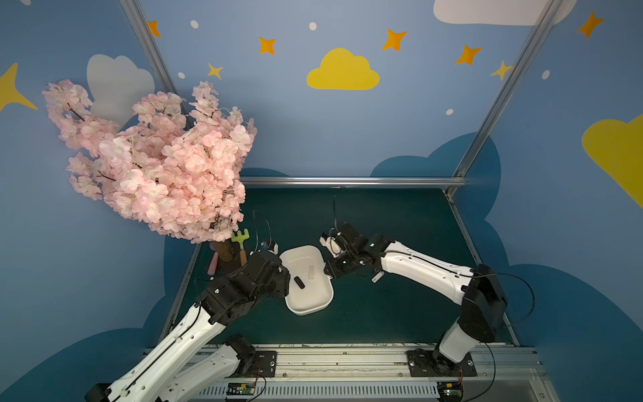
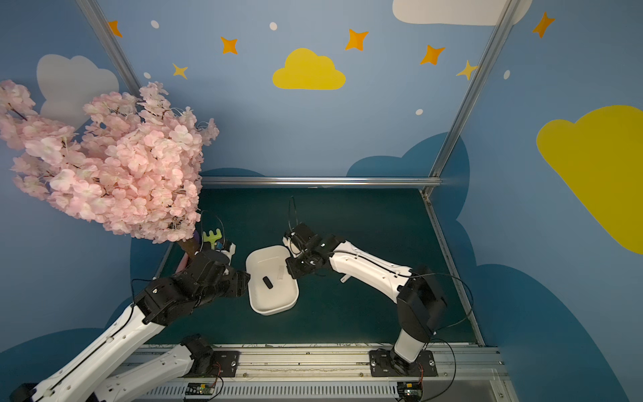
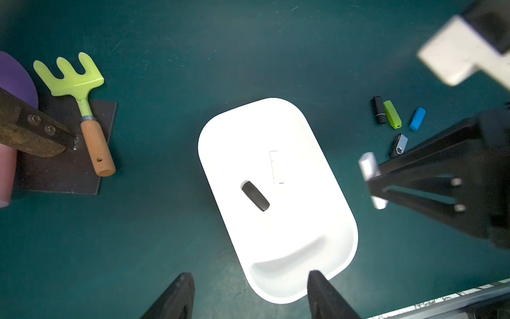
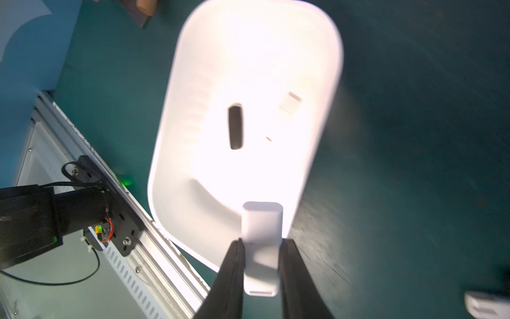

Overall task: Put the usb flash drive into the storage box
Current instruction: Place the USB flash in the storage box.

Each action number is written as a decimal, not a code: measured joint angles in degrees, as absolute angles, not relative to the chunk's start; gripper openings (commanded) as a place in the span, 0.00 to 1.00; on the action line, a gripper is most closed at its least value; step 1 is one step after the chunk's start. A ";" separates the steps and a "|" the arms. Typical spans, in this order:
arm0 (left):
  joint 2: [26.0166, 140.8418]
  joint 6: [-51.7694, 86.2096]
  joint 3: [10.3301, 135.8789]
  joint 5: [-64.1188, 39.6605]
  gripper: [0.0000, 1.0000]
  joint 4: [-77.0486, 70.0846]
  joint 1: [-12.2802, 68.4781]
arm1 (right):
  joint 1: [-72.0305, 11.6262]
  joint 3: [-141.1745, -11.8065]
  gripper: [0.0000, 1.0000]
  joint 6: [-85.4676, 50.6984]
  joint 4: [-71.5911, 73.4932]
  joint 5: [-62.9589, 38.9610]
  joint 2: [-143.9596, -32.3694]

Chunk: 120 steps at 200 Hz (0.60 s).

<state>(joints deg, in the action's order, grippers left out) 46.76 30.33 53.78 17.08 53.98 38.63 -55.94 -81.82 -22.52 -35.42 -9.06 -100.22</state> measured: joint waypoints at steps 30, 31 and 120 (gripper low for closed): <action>46.96 30.33 53.78 17.26 0.68 53.98 38.54 | -59.48 -92.12 0.21 -23.29 -35.22 -8.84 -112.09; 46.96 30.33 53.78 17.26 0.68 53.98 38.54 | -59.51 -92.31 0.21 -23.31 -35.22 -8.82 -112.33; 47.81 30.35 53.76 17.39 0.70 53.98 37.15 | -59.77 -106.48 0.24 -23.86 -38.70 -1.76 -128.66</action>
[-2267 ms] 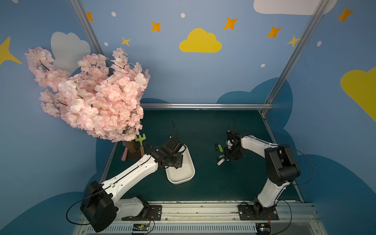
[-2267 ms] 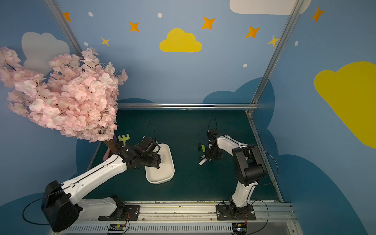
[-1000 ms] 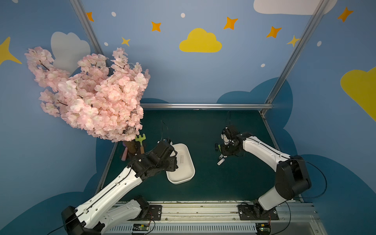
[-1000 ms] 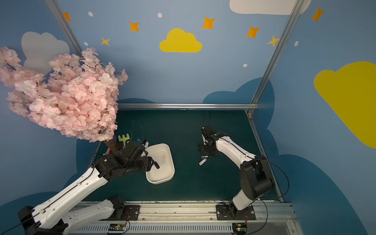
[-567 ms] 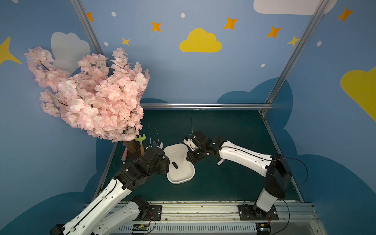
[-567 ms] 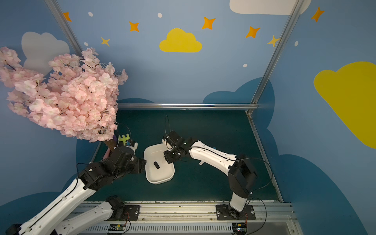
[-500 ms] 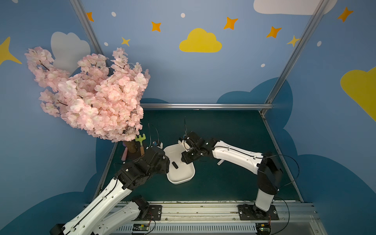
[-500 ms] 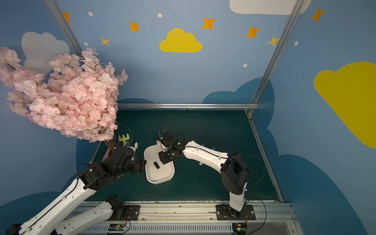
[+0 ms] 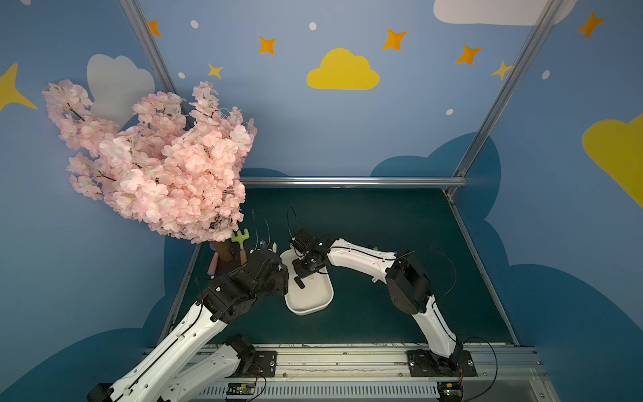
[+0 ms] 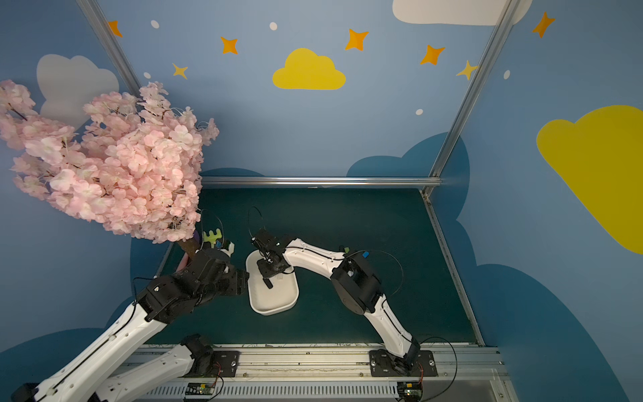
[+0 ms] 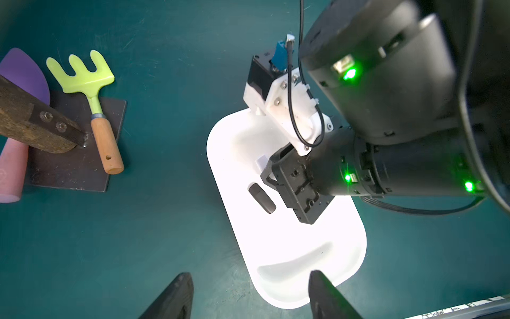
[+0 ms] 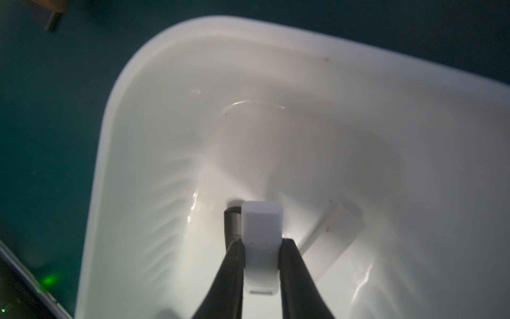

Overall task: Put the usb flash drive into the storage box
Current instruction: Place the USB flash in the storage box.

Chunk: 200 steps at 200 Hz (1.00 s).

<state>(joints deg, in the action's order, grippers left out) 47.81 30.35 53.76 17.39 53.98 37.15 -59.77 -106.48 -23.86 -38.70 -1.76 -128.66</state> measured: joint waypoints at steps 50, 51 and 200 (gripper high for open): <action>48.16 30.20 53.76 16.73 0.69 53.95 37.12 | -59.79 -108.18 0.39 -23.44 -39.35 -0.32 -129.67; 48.16 30.20 53.76 16.71 0.69 53.95 37.12 | -59.79 -108.18 0.39 -23.40 -39.35 -0.32 -129.67; 75.07 24.82 67.18 8.03 0.66 40.75 49.34 | -35.99 -69.93 0.42 -20.67 -37.78 8.51 -77.01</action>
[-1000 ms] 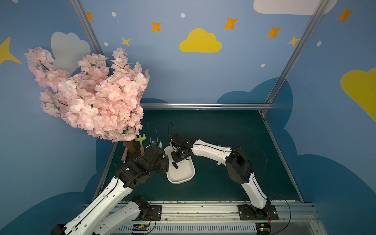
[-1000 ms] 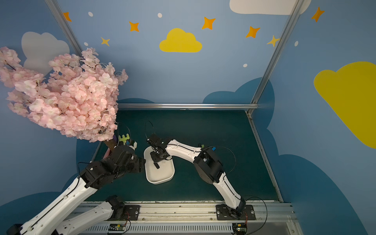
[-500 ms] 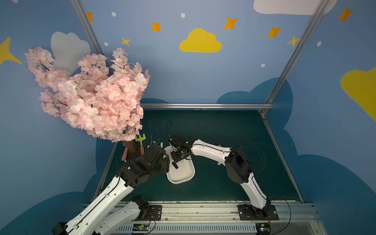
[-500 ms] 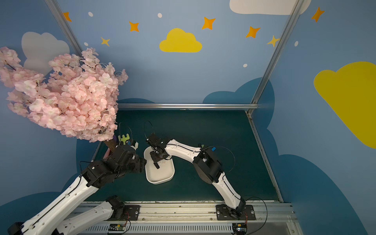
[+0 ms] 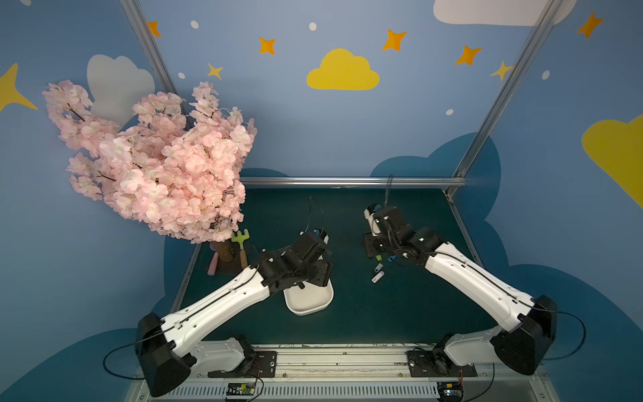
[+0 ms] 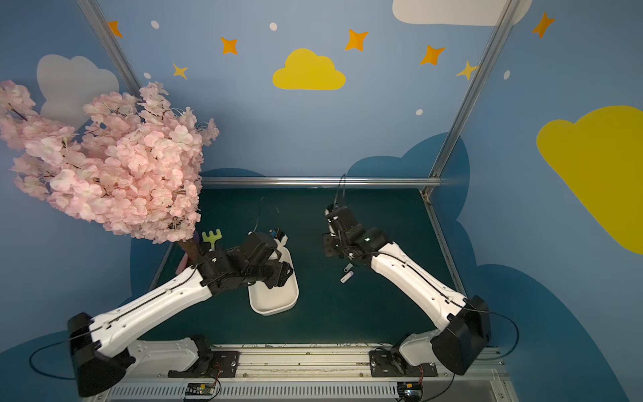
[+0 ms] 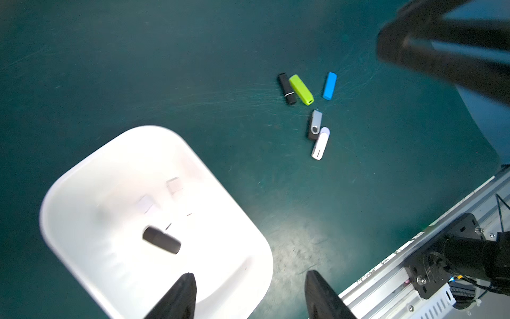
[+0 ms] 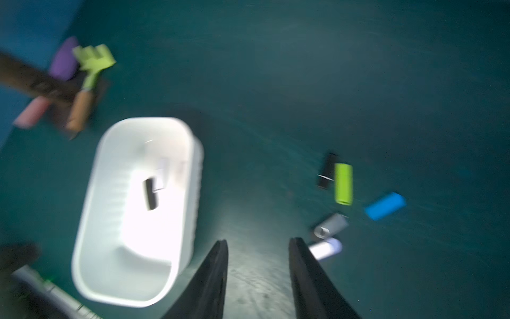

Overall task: Put the usb flash drive into the storage box
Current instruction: Place the USB flash in the storage box, then pick up the USB flash from the center of the board.

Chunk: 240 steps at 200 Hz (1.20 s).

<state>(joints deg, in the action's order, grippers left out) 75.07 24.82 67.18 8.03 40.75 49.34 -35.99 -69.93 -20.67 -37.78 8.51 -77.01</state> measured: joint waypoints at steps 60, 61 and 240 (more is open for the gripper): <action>107.00 18.46 85.14 -3.42 0.62 36.62 51.03 | -8.49 -46.96 0.41 -25.12 -33.50 3.92 -67.40; 107.28 18.41 85.32 -3.53 0.62 36.64 51.03 | -8.45 -46.57 0.41 -25.28 -33.28 3.79 -67.18; 136.64 17.32 113.80 -2.42 0.50 41.85 54.41 | -8.23 -43.03 0.41 -30.98 -26.74 2.39 -64.84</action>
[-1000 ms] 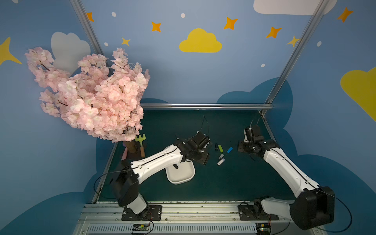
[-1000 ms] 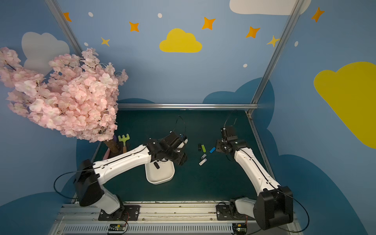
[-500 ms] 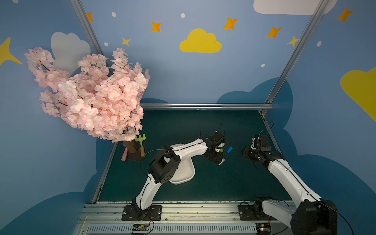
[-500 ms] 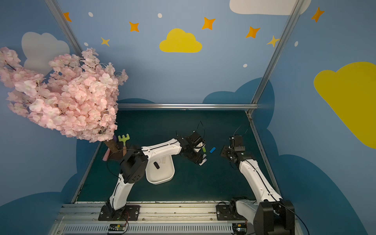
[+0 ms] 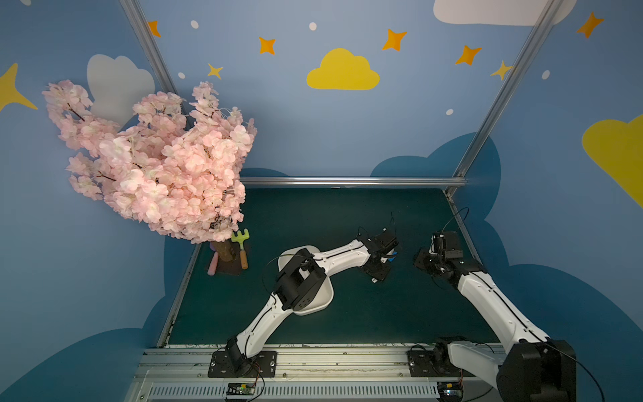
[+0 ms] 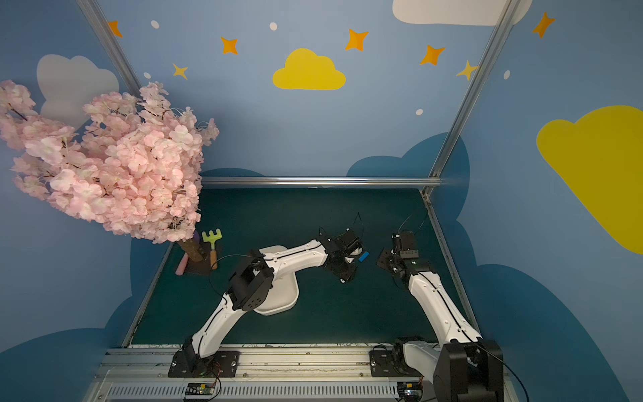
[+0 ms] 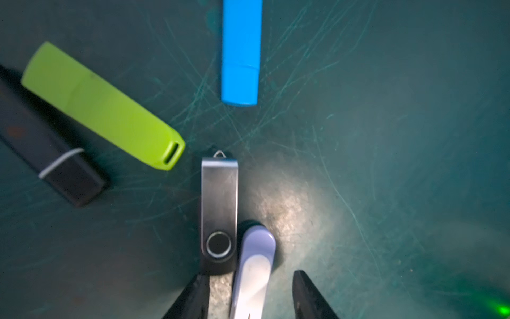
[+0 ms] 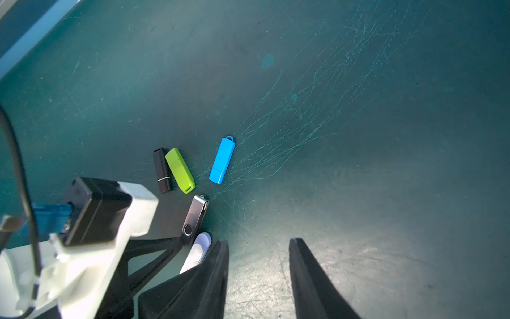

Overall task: Put the usb flash drive into the storage box
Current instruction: Pick up the USB flash from the center of the board.

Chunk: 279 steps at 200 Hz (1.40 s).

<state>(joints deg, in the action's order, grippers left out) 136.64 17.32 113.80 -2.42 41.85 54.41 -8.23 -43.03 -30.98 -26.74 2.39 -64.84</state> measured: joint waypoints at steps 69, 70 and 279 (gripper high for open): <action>137.05 16.03 114.41 7.29 0.42 44.62 58.13 | -8.16 -43.03 0.41 -31.07 -26.72 2.44 -65.71; 137.05 16.01 114.39 7.40 0.41 44.62 58.17 | -8.16 -43.03 0.41 -31.07 -26.72 2.46 -65.71; 111.53 17.39 92.95 16.23 0.16 42.37 58.85 | -8.08 -43.05 0.40 -29.41 -26.72 -1.08 -68.66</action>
<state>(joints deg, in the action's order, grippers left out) 111.53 17.39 92.95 16.23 42.37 58.85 -8.08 -43.05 -29.41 -26.72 -1.08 -68.66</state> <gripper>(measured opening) 0.181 0.404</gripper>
